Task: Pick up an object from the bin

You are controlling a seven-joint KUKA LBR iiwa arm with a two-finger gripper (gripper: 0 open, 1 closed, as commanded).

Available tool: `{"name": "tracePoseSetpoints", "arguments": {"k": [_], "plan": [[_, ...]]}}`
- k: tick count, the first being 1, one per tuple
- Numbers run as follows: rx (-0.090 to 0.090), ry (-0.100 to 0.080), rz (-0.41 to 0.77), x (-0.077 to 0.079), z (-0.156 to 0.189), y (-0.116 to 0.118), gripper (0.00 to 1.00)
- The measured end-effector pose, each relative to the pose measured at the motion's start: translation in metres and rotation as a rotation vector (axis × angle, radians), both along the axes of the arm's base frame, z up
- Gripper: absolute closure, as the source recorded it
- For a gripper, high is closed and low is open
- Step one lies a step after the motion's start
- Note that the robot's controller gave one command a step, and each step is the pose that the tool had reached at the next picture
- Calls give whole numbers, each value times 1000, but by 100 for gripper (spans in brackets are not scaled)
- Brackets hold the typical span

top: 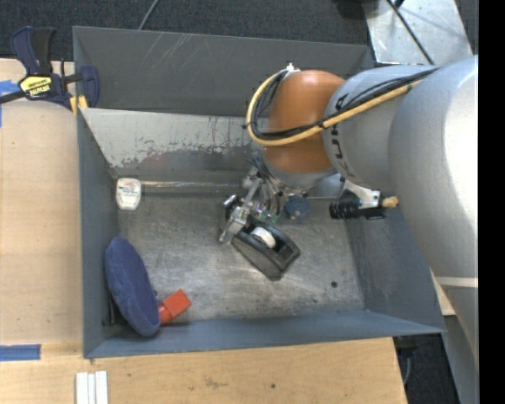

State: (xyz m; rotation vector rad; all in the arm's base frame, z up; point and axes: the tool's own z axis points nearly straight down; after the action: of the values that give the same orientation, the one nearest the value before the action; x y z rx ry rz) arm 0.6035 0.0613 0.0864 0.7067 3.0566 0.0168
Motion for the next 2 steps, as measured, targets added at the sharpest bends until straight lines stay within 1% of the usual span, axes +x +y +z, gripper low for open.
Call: {"name": "tracePoseSetpoints", "arguments": {"k": [1,2], "plan": [[3,11,-1,-2,-2,1,100],[4,-35,43,-25,-4,-1,100]]}}
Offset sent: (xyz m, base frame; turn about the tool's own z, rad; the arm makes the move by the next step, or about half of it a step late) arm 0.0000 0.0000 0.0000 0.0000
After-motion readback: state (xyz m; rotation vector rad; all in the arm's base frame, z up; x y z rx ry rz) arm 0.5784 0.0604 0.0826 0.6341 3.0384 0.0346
